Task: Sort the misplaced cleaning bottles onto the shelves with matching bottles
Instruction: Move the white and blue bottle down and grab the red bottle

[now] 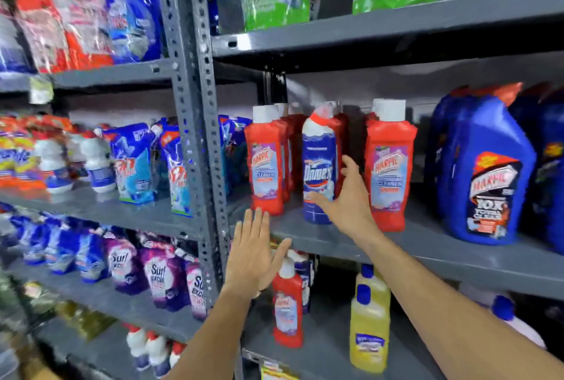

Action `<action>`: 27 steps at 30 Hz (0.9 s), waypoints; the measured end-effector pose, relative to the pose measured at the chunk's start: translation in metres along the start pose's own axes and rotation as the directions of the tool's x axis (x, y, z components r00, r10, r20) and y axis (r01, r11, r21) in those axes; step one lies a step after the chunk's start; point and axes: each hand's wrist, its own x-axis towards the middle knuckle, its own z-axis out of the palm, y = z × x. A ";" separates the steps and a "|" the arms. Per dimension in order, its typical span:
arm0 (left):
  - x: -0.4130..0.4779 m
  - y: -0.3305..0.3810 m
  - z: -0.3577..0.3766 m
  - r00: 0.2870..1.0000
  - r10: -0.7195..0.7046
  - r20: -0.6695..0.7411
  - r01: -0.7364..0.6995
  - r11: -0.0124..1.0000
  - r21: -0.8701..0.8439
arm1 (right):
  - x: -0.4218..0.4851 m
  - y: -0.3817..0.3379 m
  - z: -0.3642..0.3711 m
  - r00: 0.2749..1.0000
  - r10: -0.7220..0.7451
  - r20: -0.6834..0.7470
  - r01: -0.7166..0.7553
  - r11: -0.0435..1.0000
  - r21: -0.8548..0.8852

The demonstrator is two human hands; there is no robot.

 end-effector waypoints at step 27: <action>-0.041 0.002 0.017 0.981 -0.059 -0.183 0.044 0.995 -0.085 | -0.068 -0.021 -0.015 0.988 -0.008 -0.154 0.032 0.988 0.150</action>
